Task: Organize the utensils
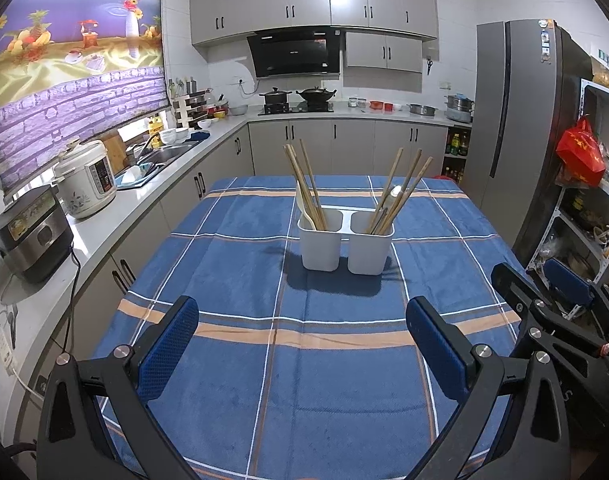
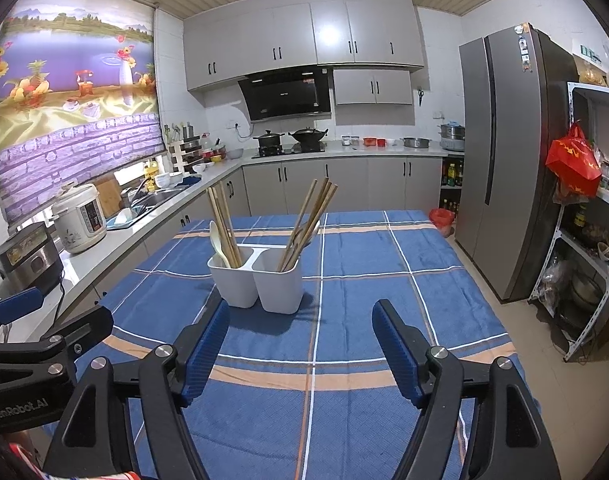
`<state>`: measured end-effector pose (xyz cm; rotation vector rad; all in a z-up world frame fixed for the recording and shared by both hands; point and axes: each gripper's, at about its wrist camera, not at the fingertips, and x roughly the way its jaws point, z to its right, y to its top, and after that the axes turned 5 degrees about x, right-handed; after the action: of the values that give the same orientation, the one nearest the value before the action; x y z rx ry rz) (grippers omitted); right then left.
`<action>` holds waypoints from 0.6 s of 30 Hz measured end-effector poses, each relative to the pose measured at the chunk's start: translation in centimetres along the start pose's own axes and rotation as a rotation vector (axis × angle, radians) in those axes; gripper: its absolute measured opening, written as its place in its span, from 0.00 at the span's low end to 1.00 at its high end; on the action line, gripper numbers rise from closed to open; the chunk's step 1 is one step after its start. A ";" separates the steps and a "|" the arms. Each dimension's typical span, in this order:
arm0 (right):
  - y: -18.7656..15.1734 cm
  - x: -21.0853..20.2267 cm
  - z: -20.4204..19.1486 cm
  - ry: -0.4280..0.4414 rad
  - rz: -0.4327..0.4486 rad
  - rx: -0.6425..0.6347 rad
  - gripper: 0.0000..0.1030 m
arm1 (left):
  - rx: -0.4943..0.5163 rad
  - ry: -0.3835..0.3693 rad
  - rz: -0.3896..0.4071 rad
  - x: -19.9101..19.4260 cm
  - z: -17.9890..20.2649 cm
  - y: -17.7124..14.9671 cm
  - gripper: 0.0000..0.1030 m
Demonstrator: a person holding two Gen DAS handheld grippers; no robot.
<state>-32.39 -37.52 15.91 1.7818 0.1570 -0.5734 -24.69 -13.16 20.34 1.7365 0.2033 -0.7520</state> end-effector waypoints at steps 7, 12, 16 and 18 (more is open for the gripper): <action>-0.1 -0.5 0.0 0.004 0.008 0.000 0.77 | -0.005 0.008 0.000 -0.6 0.1 -0.4 1.00; -0.1 -0.6 -0.1 0.008 0.009 -0.004 0.77 | -0.009 0.016 -0.005 -0.8 0.1 -0.6 1.00; -0.2 -0.6 -0.1 0.013 0.011 -0.008 0.77 | -0.018 0.017 -0.016 -0.7 0.1 -0.9 1.00; -0.2 -0.6 0.0 0.014 0.013 -0.008 0.77 | -0.024 0.017 -0.023 -0.7 0.1 -1.0 1.00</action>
<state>-33.02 -37.38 15.96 1.7782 0.1568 -0.5502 -25.69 -12.76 19.94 1.7205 0.2432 -0.7488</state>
